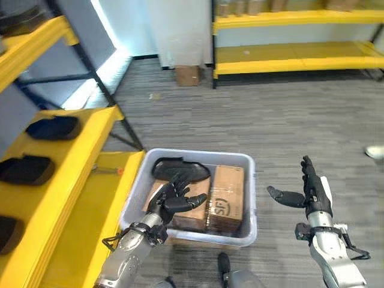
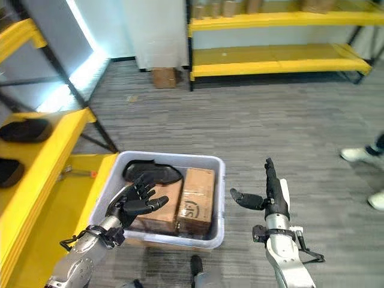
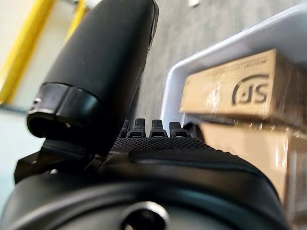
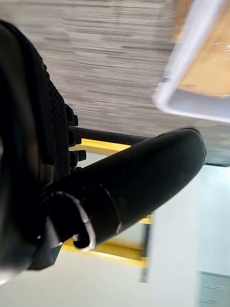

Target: Move parts from the plastic box to the shelf.

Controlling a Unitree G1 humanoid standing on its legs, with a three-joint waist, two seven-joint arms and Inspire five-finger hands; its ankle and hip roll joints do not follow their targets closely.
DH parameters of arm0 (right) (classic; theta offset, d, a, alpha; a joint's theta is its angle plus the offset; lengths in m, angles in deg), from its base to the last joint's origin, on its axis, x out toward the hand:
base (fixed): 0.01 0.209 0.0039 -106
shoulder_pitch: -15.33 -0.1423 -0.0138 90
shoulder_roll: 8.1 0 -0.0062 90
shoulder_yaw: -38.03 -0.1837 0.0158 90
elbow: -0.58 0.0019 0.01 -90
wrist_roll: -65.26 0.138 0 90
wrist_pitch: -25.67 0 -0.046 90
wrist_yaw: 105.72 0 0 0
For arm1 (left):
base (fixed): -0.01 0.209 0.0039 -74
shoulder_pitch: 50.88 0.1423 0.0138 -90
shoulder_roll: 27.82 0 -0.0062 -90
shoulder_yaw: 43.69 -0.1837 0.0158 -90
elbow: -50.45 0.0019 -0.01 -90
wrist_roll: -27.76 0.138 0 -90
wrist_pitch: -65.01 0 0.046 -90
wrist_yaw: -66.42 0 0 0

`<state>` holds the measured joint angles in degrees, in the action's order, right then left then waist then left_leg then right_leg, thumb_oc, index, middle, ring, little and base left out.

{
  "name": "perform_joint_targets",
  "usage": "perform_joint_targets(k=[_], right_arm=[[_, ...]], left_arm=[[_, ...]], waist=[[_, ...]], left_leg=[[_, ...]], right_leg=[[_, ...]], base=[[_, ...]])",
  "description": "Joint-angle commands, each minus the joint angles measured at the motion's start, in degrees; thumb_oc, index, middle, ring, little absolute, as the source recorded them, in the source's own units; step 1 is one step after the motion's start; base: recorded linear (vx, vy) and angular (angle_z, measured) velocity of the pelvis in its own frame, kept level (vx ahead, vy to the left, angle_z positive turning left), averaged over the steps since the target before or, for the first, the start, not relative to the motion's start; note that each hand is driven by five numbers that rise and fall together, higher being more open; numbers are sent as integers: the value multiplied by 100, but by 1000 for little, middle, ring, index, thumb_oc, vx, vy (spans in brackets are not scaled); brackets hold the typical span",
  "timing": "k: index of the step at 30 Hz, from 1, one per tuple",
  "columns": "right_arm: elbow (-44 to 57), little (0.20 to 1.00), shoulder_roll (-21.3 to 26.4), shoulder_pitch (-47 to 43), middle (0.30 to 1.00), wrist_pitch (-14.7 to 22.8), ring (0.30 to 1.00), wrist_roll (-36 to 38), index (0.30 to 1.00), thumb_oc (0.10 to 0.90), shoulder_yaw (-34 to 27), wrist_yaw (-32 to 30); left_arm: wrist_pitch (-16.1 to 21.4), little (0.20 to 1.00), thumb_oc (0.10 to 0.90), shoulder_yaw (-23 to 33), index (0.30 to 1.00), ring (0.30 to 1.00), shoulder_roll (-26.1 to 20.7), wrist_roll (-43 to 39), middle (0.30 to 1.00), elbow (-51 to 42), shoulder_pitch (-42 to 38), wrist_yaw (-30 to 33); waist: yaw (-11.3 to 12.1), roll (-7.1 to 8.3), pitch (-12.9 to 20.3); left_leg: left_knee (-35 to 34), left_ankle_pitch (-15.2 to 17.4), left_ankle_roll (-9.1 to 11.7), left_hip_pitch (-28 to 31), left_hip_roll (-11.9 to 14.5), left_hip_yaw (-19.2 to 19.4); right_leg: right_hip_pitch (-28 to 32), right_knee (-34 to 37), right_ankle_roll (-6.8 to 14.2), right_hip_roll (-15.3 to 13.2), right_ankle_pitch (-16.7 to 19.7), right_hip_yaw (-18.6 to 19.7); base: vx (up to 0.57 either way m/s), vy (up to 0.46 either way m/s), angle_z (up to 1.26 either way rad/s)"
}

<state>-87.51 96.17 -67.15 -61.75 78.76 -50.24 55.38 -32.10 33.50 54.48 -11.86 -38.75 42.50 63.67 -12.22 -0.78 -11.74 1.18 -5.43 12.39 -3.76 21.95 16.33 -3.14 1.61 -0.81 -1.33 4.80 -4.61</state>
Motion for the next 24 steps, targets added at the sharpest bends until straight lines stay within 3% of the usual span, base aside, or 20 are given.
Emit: perform_joint_targets(k=[1,2,4,8,12,20,24], right_arm=[[642,1000,658,-273,1000,363,1000,-24,1000,900,-124,-40],[639,1000,676,-229,1000,394,1000,-59,1000,900,-183,-25],[650,1000,610,-145,1000,372,1000,-90,1000,900,-199,-40],[768,1000,425,145,1000,381,1000,-255,1000,900,-273,73],[761,1000,379,185,1000,333,1000,-243,1000,900,-272,89],[804,1000,319,85,1000,365,1000,-463,1000,900,-163,141],[743,1000,460,-305,1000,560,1000,-825,1000,900,-59,-41]], left_arm=[[832,1000,900,539,1000,1000,-122,-100,1000,-662,24,108],[923,1000,900,496,1000,1000,-57,-160,1000,-568,-11,173],[898,1000,900,493,1000,1000,2,-161,1000,-545,7,180],[850,1000,900,503,1000,1000,30,-92,1000,-627,96,101],[780,1000,900,501,1000,1000,3,-119,1000,-777,234,58],[843,1000,900,546,1000,1000,-40,-135,1000,-883,445,72],[817,1000,900,567,1000,1000,-107,-102,1000,-951,422,70]], waist=[[113,19,136],[31,-66,119],[-7,-136,80],[-31,-241,108],[13,-322,116],[188,-220,177],[348,-136,196]], left_leg=[[149,-865,-340,376,-137,105],[-17,-776,-272,535,-131,327],[4,-889,-210,554,-119,442],[-316,-734,-269,764,-358,511],[-437,-624,-281,885,-426,568],[-518,-676,-237,897,-361,688],[-426,-706,-234,890,-328,661]], right_leg=[[498,339,477,-652,-337,-72],[429,339,532,-798,-313,-220],[445,339,522,-809,-318,-287],[420,339,665,-865,-243,-340],[454,339,713,-845,-253,-431],[533,339,715,-781,-304,-669],[712,339,678,-751,-352,-883]], base=[[6,470,-34],[-17,326,-45],[9,290,-19],[17,159,24],[32,53,20],[6,3,11],[1,-2,-2]])
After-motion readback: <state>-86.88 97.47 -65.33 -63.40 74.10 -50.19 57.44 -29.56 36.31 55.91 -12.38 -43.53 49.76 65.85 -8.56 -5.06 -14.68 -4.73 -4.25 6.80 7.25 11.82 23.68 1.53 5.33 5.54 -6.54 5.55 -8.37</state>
